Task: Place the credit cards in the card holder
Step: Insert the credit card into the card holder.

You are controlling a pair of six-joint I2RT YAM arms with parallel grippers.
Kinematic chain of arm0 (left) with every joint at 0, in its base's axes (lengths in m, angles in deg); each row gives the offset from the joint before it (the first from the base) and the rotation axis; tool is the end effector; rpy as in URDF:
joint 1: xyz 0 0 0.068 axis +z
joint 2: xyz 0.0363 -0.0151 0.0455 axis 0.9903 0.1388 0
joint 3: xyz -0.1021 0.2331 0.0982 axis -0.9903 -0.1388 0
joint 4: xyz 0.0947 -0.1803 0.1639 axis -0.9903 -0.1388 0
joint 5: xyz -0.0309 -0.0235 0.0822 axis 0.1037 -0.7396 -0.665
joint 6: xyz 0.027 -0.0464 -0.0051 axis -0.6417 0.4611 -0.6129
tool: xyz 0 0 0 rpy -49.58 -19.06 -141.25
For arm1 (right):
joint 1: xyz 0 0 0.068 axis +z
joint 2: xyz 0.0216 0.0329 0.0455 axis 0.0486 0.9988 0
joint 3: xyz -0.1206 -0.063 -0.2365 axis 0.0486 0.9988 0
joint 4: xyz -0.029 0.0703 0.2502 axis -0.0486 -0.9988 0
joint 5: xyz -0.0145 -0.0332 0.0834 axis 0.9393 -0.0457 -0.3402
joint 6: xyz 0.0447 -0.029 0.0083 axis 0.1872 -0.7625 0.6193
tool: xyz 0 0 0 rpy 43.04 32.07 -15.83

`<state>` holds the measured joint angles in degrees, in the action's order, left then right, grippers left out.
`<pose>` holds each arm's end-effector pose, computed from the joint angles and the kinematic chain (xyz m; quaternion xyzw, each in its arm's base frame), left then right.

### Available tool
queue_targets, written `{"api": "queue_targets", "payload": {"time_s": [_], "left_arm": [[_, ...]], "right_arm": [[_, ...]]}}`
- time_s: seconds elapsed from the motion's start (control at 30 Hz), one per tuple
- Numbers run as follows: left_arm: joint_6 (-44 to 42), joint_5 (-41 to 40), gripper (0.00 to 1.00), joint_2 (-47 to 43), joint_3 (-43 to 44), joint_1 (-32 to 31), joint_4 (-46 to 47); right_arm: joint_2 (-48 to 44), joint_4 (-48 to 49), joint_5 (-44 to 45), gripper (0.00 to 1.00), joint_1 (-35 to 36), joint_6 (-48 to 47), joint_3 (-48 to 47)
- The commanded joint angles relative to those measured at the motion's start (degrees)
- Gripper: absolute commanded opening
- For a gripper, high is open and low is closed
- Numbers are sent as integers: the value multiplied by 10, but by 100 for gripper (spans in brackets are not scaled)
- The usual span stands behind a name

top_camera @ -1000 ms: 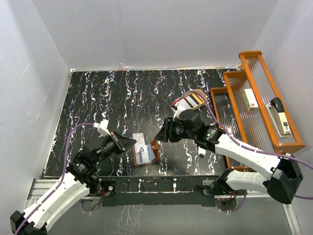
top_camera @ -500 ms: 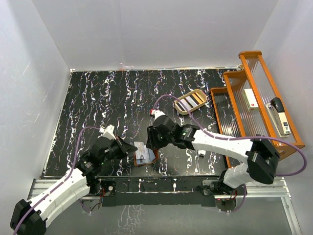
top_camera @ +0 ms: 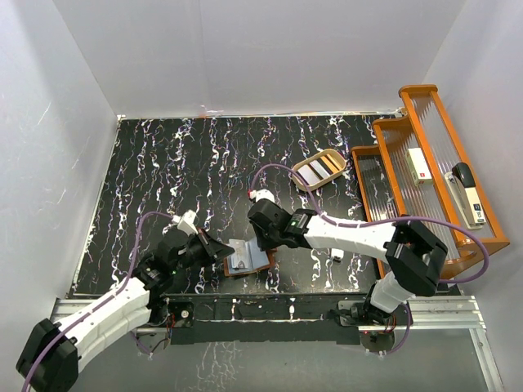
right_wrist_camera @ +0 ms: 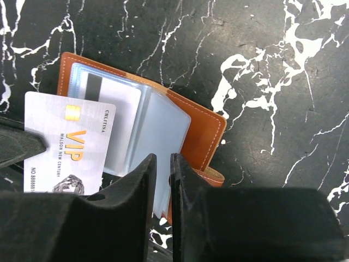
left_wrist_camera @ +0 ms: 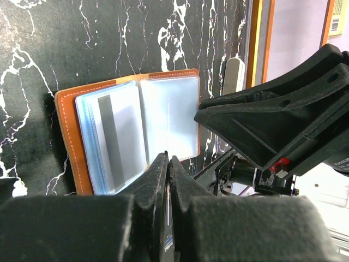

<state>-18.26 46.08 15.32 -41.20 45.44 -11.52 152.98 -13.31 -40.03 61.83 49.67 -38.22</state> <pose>0.1200 -0.0978 0.1667 -0.1344 0.8047 -0.4903 0.3067 0.1670 0.2681 0.2095 -0.1971 0.9381 0.1465 0.2443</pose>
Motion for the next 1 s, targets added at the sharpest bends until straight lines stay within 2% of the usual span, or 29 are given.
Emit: {"api": "queue_targets", "payload": {"time_s": [0.0, 0.37, 0.73, 0.97], "left_arm": [[11, 22, 0, 24, -10, -2, 60], [9, 37, 0, 93, -16, -2, 134], [-63, 52, 0, 167, 13, -2, 121], [-68, 78, 0, 206, 15, -2, 162]], "right_arm": [[-5, 26, 36, 14, 2, -8, 21], [-1, 56, 50, 10, 2, -5, 60], [-3, 85, 52, 8, 2, -16, 85], [0, 100, 50, 8, 2, -21, 95]]}}
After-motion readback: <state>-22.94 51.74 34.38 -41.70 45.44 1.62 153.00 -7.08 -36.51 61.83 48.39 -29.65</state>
